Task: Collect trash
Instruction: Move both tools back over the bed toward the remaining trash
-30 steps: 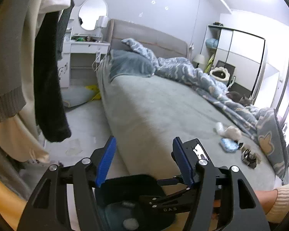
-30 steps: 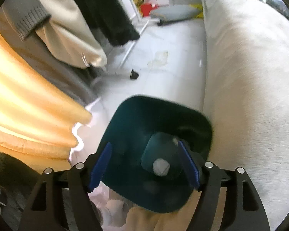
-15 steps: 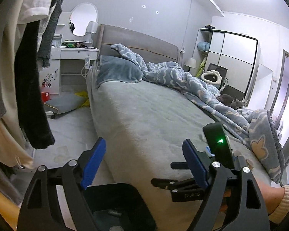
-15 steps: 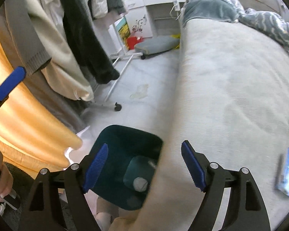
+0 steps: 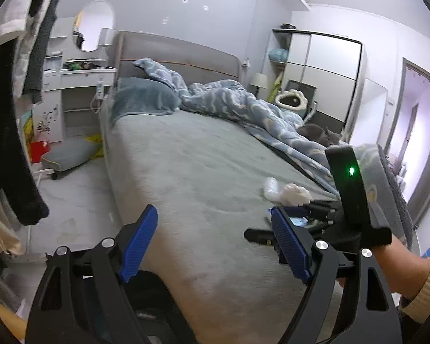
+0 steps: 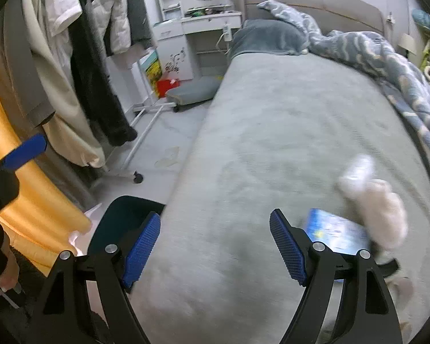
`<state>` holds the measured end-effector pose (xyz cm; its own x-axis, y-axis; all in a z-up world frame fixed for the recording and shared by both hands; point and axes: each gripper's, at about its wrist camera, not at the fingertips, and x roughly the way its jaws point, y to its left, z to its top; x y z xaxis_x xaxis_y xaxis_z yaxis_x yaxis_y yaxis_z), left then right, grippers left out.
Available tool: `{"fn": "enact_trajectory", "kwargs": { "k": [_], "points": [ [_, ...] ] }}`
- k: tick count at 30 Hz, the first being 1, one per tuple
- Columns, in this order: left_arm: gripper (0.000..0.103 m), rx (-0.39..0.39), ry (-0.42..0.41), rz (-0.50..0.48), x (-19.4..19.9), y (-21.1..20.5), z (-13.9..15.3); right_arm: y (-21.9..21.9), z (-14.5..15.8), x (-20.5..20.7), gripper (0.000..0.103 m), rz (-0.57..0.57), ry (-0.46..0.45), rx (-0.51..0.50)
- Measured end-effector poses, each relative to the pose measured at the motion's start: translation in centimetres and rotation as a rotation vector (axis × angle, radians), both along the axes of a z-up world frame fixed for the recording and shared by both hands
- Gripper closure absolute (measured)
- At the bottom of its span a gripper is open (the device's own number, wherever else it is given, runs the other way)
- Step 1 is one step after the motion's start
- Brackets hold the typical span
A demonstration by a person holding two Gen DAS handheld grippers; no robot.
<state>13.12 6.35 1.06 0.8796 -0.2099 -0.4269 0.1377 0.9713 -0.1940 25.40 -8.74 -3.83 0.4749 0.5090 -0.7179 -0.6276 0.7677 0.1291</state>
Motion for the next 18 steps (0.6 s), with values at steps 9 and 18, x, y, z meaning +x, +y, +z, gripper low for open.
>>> {"fn": "enact_trajectory", "kwargs": {
  "k": [9,18],
  "points": [
    [0.019,-0.009,0.04,-0.131,1.1,-4.9,-0.9,-5.7,0.7,0.1,0.023,-0.084,-0.059,-0.037],
    [0.021,-0.012,0.085,-0.244,2.0,-9.9,-2.1,-12.1,1.1,0.0,0.023,-0.182,-0.091,-0.048]
  ]
}}
